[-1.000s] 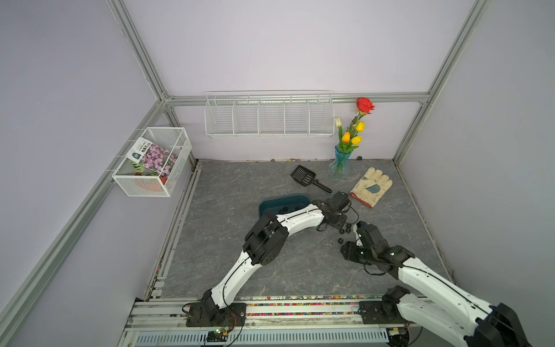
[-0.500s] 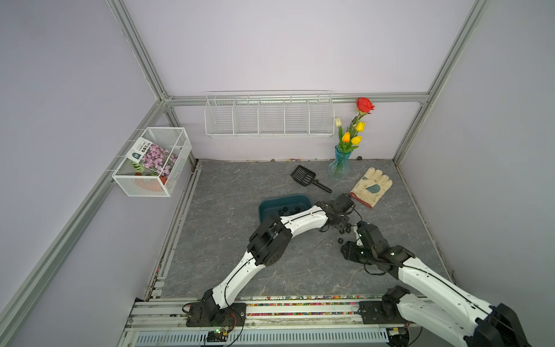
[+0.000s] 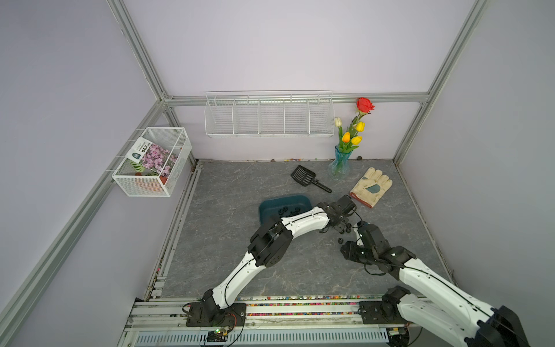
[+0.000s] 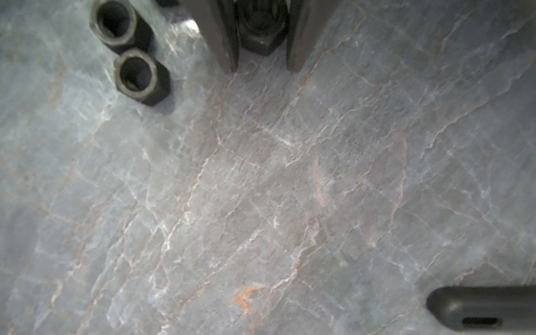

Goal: Put the nuts on the desktop into the storage box
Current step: Pick up the nut from the center of the board.

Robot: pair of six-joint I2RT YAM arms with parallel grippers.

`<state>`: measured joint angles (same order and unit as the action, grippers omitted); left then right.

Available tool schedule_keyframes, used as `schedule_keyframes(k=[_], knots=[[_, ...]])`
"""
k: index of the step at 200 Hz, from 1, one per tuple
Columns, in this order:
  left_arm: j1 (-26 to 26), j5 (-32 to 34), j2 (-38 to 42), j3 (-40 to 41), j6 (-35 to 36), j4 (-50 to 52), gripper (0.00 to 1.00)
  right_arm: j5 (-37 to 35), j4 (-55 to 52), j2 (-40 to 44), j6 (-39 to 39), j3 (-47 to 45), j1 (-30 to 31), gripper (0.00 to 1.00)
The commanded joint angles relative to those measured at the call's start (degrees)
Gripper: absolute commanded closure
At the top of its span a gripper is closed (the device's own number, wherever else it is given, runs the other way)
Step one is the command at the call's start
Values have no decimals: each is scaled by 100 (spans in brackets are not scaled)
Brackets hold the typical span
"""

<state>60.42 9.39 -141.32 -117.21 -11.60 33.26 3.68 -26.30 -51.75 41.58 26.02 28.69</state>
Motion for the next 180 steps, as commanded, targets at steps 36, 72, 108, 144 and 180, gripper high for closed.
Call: schedule_keyframes(k=[36, 72, 108, 144, 180], knots=[[1, -77, -233, 23, 17, 436, 83, 52, -8, 117, 67, -69, -29, 53], [4, 18, 45, 262, 6, 316, 85, 71, 1, 121, 62, -59, -29, 53], [1, 248, 394, 341, 31, 387, 85, 80, -4, 130, 52, -62, -28, 53], [-2, 577, 763, 366, 45, 456, 85, 89, 10, 112, 17, -61, -30, 53], [-2, 993, 1141, 411, 31, 471, 85, 128, 77, 54, 0, -63, -30, 53]])
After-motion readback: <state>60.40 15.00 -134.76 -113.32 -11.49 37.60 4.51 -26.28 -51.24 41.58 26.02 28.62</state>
